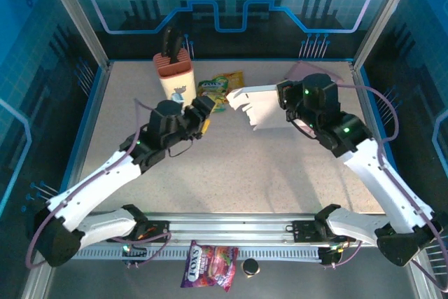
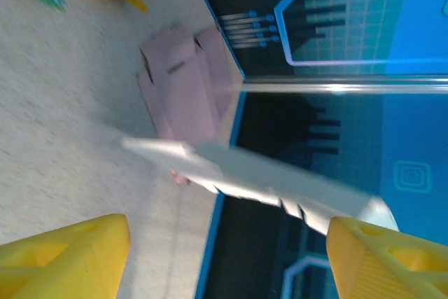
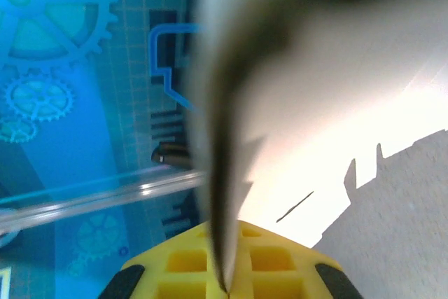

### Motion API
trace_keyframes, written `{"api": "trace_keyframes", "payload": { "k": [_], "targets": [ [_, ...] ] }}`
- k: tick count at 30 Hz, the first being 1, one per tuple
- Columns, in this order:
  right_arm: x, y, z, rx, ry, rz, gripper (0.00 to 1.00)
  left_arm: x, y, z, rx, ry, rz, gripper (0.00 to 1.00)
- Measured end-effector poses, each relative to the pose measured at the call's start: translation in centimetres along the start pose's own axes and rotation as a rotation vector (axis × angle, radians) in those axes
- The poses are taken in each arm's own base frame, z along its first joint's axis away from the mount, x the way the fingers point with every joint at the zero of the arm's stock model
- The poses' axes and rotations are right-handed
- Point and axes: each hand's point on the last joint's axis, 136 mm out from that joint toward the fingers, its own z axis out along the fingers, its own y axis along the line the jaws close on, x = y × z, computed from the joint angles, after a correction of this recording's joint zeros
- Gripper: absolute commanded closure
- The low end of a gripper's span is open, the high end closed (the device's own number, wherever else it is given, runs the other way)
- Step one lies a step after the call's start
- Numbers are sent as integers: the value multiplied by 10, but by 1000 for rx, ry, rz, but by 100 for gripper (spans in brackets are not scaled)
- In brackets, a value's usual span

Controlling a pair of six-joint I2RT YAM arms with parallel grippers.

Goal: Fold the paper box

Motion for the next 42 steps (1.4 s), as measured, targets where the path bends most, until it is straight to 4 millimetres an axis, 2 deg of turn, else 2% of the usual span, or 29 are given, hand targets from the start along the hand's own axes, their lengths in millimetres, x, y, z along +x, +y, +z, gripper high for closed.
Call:
{"api": "trace_keyframes", "payload": {
  "k": [3, 6, 8, 11, 13, 16, 21, 25, 28, 33, 38, 42],
  "targets": [
    [10, 5, -32, 56, 49, 25, 100, -19, 11, -15, -45, -47, 64, 34],
    [12, -9, -37, 116, 73, 56, 100, -30, 21, -21, -87, -60, 133, 38],
    [11, -29, -24, 187, 86, 79, 100, -30, 26, -21, -103, -34, 191, 39],
    [11, -60, 14, 310, 116, 117, 100, -22, 29, -16, -100, 43, 298, 39],
    [11, -80, 44, 396, 142, 138, 100, -11, 32, -13, -88, 112, 384, 38],
    [10, -104, 73, 487, 181, 159, 100, 7, 45, -9, -50, 209, 537, 36],
    [13, -105, 84, 487, 243, 171, 100, 37, 87, -6, -35, 330, 740, 33],
    [20, -105, 90, 485, 291, 170, 100, 60, 104, 0, -13, 394, 901, 31],
    [24, -108, 95, 495, 311, 174, 100, 65, 107, 11, -3, 391, 991, 31],
    [28, -105, 99, 476, 338, 176, 100, 60, 116, 34, -29, 368, 1074, 32],
    [32, -107, 102, 477, 362, 179, 100, 53, 131, 50, -84, 350, 1123, 41],
    [34, -112, 106, 481, 375, 182, 100, 49, 129, 58, -90, 330, 1151, 63]
  ]
}}
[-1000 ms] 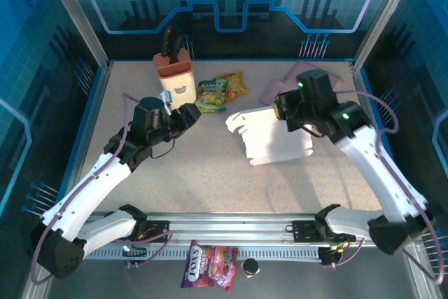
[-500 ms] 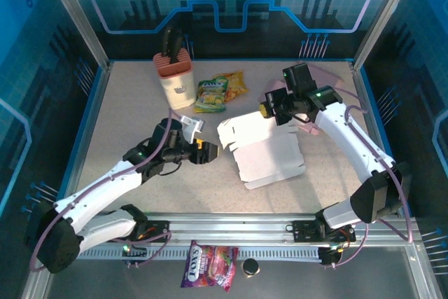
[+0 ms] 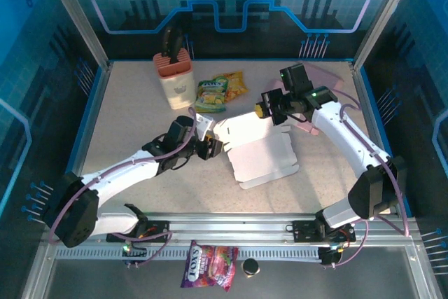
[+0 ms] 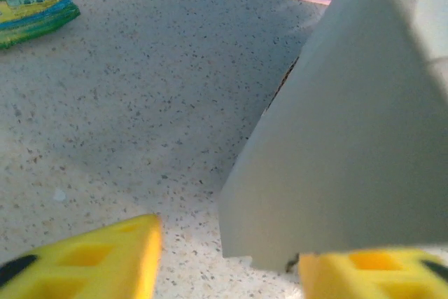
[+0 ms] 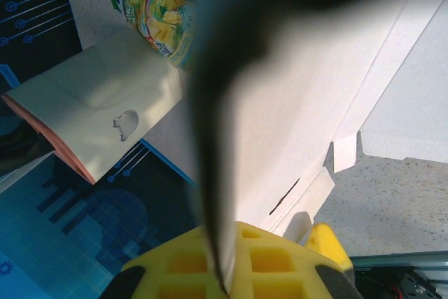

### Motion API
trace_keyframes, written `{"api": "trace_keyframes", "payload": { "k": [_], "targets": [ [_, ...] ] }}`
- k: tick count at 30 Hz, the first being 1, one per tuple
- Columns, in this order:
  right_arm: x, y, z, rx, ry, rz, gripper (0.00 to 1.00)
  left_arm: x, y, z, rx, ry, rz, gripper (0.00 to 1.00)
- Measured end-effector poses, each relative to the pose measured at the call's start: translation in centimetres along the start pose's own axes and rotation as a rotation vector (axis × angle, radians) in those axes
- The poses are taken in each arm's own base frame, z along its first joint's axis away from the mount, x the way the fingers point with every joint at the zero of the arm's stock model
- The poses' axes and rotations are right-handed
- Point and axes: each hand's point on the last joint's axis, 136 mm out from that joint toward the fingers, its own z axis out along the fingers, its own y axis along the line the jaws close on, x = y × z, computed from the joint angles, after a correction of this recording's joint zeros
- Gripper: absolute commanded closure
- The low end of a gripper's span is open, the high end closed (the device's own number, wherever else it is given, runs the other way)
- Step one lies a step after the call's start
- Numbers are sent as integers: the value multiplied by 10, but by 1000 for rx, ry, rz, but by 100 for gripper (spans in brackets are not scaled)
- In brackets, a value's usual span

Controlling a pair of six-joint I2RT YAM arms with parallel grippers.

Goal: Fold the paper box

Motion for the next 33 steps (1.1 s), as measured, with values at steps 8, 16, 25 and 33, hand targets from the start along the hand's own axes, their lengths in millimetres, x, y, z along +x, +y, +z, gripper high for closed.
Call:
{"api": "trace_keyframes", "payload": {
  "k": [8, 16, 25, 33],
  "targets": [
    [-4, 0, 23, -15, 36, -26, 95, -11, 0, 5, -17, -24, 9, 100],
    [-17, -1, 33, -165, -29, -154, 42, -3, 10, 4, -104, -2, -20, 100],
    [15, 14, 27, -341, -46, -268, 39, -1, 8, -5, -139, -1, -25, 100],
    [21, 14, 53, -311, -34, -274, 54, 2, 11, -8, -157, 8, -29, 100]
  ]
}}
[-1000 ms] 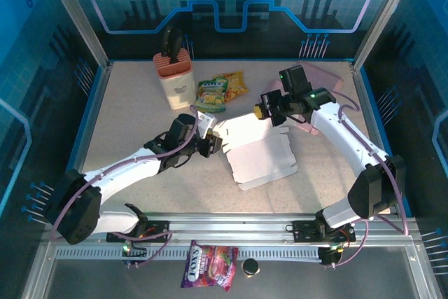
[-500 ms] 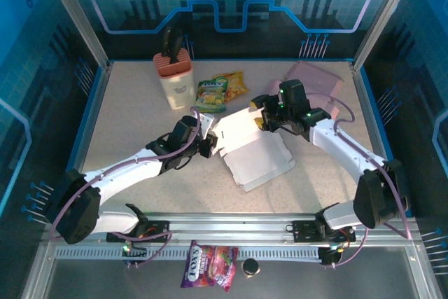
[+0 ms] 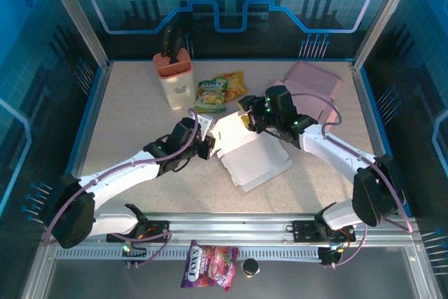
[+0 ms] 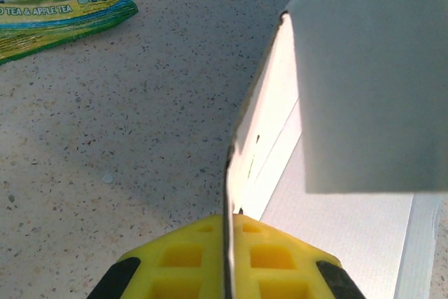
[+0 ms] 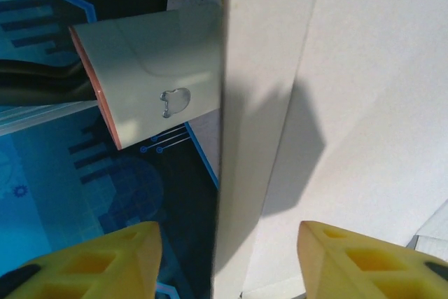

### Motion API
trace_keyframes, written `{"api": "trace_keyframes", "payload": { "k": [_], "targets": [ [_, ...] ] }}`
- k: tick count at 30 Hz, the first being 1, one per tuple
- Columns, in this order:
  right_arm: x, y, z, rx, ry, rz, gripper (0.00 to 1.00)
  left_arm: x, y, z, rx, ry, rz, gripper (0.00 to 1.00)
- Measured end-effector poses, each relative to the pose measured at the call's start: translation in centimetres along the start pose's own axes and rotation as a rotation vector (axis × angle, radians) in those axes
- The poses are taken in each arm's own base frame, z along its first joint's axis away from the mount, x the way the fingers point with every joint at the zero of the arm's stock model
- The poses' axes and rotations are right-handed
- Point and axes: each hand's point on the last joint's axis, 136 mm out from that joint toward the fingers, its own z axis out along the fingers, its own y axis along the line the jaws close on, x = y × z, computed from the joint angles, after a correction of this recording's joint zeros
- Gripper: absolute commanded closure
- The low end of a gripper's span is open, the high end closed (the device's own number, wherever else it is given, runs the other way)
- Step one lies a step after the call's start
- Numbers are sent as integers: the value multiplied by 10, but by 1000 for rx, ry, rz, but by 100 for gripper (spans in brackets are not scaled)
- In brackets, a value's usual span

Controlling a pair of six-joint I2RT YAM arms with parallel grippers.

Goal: Fold the paper box

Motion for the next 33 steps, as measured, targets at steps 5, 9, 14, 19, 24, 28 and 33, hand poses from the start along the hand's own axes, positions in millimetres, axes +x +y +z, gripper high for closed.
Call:
{"api": "trace_keyframes", "payload": {
  "k": [5, 9, 14, 19, 24, 28, 33],
  "targets": [
    [-3, -4, 5, 12, -7, 8, 70, -1, 0, -1, -1, -2, 0, 100],
    [-3, -4, 6, 13, -7, 10, 79, 0, 0, -1, -1, -1, 0, 100],
    [-3, -4, 6, 12, -7, 11, 90, -1, 1, -1, -7, -4, 0, 100],
    [-3, -4, 6, 9, -7, 16, 100, -2, 1, -1, -7, -10, 0, 100],
    [-4, -6, 9, -19, -6, 18, 100, -1, 4, -2, -20, -10, 0, 93],
    [-3, -8, 13, -62, -9, 6, 100, 0, 8, -9, -36, -14, -15, 59],
    [-5, -10, 20, -119, -27, -9, 100, 2, 24, -33, -72, -48, -82, 48]
  ]
}}
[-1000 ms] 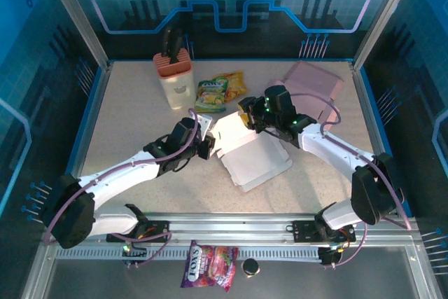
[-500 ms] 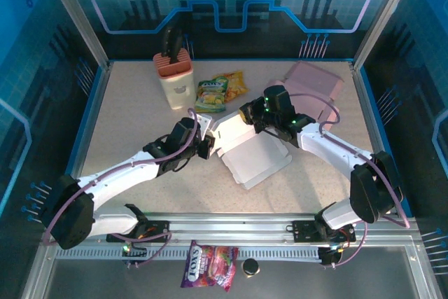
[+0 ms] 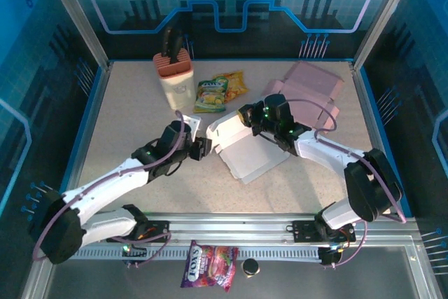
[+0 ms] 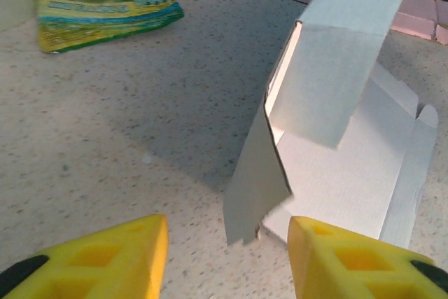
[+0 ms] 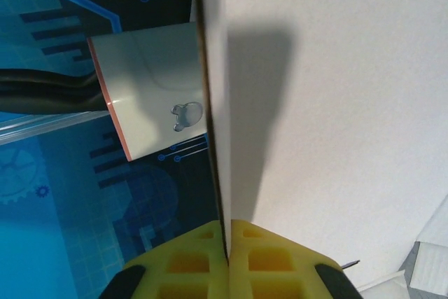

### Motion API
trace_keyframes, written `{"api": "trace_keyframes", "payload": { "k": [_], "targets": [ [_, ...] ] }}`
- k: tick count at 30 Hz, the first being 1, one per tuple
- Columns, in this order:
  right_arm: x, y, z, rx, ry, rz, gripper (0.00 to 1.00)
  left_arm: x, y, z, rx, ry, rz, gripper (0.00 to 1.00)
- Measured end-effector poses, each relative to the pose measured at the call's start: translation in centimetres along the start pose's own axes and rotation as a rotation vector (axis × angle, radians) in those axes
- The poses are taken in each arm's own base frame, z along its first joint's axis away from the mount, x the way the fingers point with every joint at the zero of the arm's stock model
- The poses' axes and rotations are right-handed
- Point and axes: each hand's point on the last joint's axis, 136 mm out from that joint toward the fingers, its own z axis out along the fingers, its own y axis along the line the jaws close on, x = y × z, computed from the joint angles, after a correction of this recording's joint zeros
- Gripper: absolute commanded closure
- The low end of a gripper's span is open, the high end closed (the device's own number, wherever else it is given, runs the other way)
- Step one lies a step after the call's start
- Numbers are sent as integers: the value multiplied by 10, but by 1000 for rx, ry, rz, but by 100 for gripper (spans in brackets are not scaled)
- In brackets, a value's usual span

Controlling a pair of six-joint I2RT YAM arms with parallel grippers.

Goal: Fold the paper box

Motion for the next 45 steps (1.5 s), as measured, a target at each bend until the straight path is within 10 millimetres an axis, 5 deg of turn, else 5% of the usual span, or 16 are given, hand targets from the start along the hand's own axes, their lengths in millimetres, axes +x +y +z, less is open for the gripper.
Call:
{"api": "trace_keyframes", "payload": {
  "k": [8, 12, 18, 26, 45],
  "targets": [
    [7, -1, 15, -68, 26, -30, 100, 0, 31, -45, -56, -80, -137, 51],
    [10, -11, 19, -86, 44, -46, 100, 6, 44, -52, -86, -84, -194, 54],
    [15, -35, 22, -96, 87, -70, 100, 30, 53, -43, -111, -16, -233, 62],
    [21, -39, 16, -136, 128, -105, 100, 55, 45, -18, -44, 56, -198, 67],
    [22, -46, 15, -140, 148, -117, 100, 61, 13, 34, 160, 94, 36, 69]
  ]
}}
